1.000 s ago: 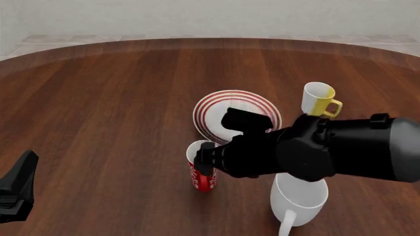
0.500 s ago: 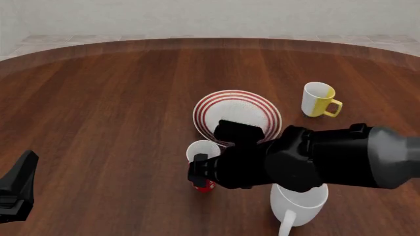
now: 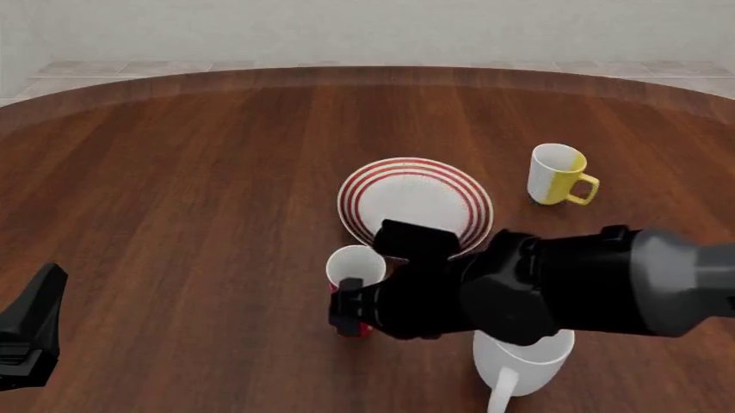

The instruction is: Pick up the red mug and put it on the plate

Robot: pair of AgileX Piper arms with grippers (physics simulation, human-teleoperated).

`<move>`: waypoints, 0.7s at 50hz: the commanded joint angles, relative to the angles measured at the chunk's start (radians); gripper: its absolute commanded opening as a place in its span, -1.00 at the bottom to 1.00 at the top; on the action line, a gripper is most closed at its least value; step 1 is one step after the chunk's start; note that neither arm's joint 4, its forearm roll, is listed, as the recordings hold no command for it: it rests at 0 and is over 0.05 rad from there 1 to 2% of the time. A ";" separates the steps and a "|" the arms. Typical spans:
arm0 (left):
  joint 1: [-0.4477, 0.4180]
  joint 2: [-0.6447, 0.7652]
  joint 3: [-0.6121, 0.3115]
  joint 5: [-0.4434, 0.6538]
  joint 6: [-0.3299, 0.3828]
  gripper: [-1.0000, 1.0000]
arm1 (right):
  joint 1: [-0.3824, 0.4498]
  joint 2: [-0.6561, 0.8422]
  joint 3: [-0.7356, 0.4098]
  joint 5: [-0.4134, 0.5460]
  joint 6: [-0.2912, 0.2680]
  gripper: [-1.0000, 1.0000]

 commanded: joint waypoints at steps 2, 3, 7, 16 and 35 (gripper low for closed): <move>0.000 0.000 0.000 0.000 0.000 1.00 | 0.015 0.026 -0.003 -0.009 0.008 1.00; 0.000 0.000 0.000 0.000 0.000 1.00 | 0.017 0.032 -0.002 -0.011 0.011 1.00; 0.000 0.000 0.000 0.000 0.000 1.00 | 0.019 0.031 -0.006 -0.007 0.010 1.00; 0.000 0.000 0.000 0.000 0.000 1.00 | 0.016 0.012 -0.007 0.008 0.004 -1.00; 0.000 0.000 0.000 0.000 0.000 1.00 | -0.021 -0.044 -0.031 0.031 -0.057 -1.00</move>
